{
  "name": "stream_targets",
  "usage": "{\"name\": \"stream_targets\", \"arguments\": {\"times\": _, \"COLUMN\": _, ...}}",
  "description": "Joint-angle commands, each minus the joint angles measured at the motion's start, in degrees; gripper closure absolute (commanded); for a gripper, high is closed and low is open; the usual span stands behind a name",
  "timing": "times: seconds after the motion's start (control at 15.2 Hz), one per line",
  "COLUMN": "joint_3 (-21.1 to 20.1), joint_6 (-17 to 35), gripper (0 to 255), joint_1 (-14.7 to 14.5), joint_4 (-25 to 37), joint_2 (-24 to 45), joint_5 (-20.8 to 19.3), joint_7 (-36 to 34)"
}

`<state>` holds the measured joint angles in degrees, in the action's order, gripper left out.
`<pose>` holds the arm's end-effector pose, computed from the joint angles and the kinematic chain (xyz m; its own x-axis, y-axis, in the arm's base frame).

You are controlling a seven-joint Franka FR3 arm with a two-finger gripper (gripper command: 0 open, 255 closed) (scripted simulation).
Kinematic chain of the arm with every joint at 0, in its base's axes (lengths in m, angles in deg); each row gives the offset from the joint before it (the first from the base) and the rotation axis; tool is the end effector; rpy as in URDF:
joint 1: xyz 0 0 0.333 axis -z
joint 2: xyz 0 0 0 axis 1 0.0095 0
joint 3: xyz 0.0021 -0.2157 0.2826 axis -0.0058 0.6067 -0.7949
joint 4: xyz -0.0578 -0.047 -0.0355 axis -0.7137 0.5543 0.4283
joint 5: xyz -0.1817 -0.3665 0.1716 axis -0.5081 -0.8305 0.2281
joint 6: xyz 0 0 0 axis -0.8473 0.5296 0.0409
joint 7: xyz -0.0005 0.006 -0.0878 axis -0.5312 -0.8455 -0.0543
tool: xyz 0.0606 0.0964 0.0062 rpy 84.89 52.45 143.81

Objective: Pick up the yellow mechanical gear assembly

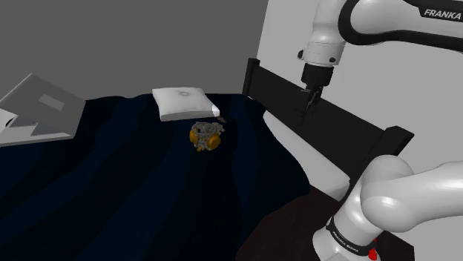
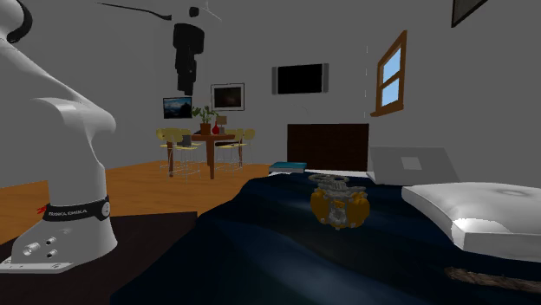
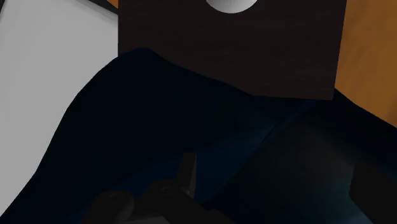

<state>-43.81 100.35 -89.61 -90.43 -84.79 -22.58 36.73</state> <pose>0.3055 -0.0043 0.5944 0.9945 0.0219 -0.1024 0.0183 -0.9992 -0.0363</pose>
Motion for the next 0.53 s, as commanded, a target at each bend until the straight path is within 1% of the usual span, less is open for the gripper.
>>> {"name": "stream_targets", "arguments": {"times": 0.0, "joint_3": 0.0, "joint_6": 0.0, "gripper": 0, "joint_1": 0.0, "joint_4": 0.0, "joint_2": 0.0, "joint_5": 0.0, "joint_7": 0.0}}
{"name": "stream_targets", "arguments": {"times": 0.26, "joint_3": -4.0, "joint_6": 6.9, "gripper": 0, "joint_1": 1.6, "joint_4": 0.3, "joint_2": 6.4, "joint_5": 2.7, "joint_7": -9.2}}
{"name": "stream_targets", "arguments": {"times": 0.46, "joint_3": -6.8, "joint_6": 11.8, "gripper": 0, "joint_1": 2.9, "joint_4": 1.5, "joint_2": 11.9, "joint_5": 4.1, "joint_7": -15.9}}
